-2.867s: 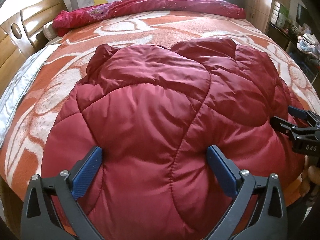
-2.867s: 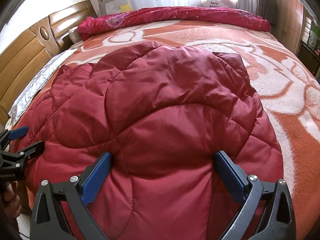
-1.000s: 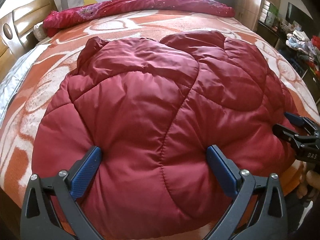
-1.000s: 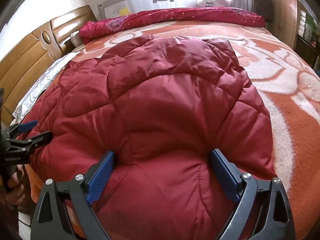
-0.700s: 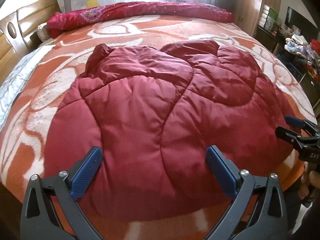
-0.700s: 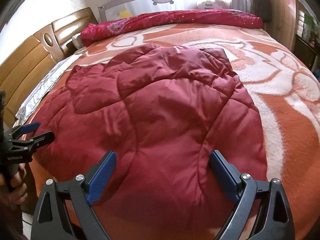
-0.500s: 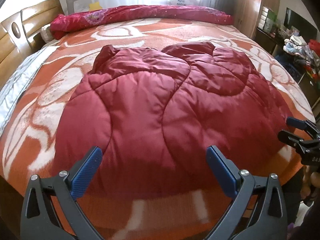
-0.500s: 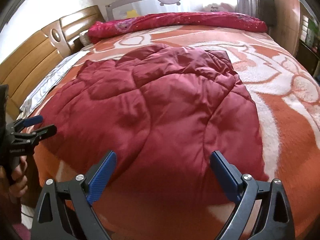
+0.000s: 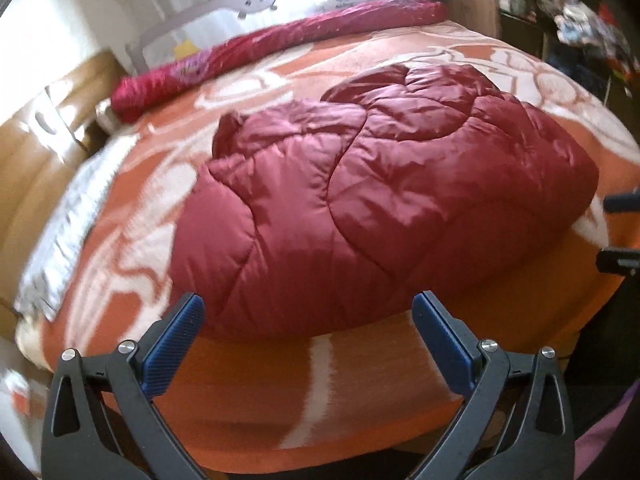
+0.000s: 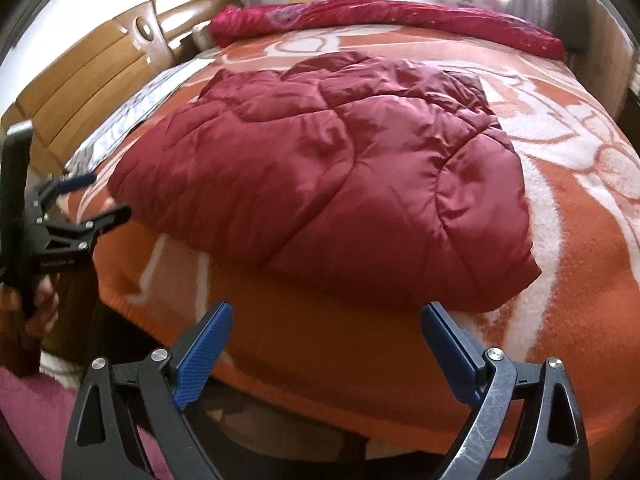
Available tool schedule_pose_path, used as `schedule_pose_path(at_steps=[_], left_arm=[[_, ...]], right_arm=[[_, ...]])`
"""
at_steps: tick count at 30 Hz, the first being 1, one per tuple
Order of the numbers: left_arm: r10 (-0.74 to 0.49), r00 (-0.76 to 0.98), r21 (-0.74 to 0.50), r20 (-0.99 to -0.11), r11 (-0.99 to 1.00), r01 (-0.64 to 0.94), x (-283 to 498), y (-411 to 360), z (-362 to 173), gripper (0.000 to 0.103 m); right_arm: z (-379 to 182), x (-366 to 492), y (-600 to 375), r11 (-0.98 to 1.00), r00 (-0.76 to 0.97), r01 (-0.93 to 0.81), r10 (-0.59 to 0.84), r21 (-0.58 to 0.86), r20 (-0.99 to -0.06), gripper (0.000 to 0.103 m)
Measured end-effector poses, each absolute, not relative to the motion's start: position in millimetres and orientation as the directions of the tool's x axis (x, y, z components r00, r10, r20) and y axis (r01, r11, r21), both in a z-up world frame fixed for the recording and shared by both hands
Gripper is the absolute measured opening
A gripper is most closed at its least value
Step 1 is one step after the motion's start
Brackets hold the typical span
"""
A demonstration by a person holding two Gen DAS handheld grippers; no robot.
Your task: Fold large clothes
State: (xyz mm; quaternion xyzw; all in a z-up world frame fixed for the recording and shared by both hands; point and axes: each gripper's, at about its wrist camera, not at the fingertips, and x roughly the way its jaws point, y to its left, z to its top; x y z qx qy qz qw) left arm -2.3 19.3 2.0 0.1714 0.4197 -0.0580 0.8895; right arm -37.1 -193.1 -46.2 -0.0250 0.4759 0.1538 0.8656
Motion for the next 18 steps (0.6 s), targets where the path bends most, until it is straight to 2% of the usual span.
schedule_pose_path(at_steps=[5,11,18], left_arm=[[0.019,0.637,0.235,-0.771,0.938,0.256,-6,21,14,0.103],[0.056,0.619,0.239,-0.783,0.946,0.217,-2,23,25,0.103],[0.027,0.606,0.132,-0.795,0.983,0.129,1,31,40,0.103]], right_arm=[[-27,-47,-187,0.945,0.525,-0.319,0.234,0.066,-0.818,0.099],[-10,-47,-186,0.947,0.528,-0.316,0.222,0.053,-0.82,0.099],[-2,-43,-186,0.961,0.545,-0.267,0.214,0.075,-0.811,0.1]])
